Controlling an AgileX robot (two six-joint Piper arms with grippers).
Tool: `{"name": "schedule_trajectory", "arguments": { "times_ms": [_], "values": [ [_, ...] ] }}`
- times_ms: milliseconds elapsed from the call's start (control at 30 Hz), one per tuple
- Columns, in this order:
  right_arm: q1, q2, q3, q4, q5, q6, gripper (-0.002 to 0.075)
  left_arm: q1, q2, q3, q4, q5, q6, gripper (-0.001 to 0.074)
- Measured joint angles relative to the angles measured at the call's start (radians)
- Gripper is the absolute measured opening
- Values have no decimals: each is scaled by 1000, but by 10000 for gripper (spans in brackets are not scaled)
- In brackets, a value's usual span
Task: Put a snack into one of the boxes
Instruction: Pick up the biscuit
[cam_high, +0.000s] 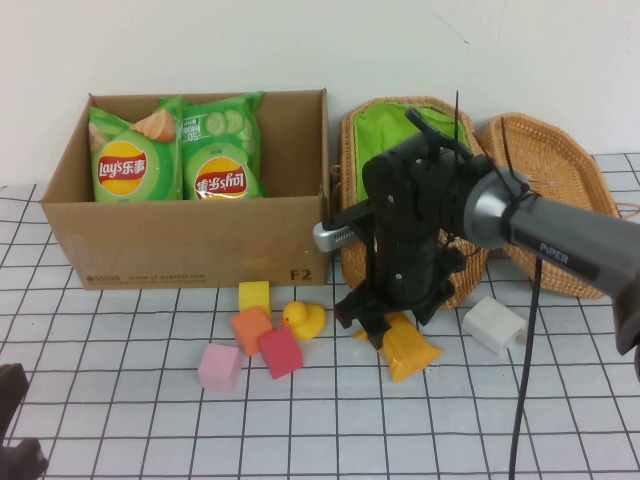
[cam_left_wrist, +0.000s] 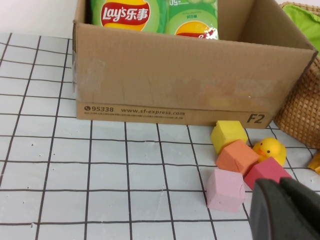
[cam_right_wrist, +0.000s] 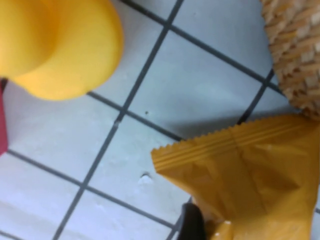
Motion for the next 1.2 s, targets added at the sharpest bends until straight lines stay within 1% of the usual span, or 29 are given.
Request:
{"name": "schedule_trajectory", "arguments": {
  "times_ms": [267,467,733,1200],
  "values": [
    [0,7,-13,12,10,-44,519,0,0,0,0,2,0,-1],
    [27,16,-73,-73,73,-54,521,0,0,0,0,2,0,-1],
    [49,23,-186,-29,74,-43,522,0,0,0,0,2,0,-1],
    [52,-32,-199,-42,74,-35,521,0,0,0,0,2,0,-1]
  ]
}}
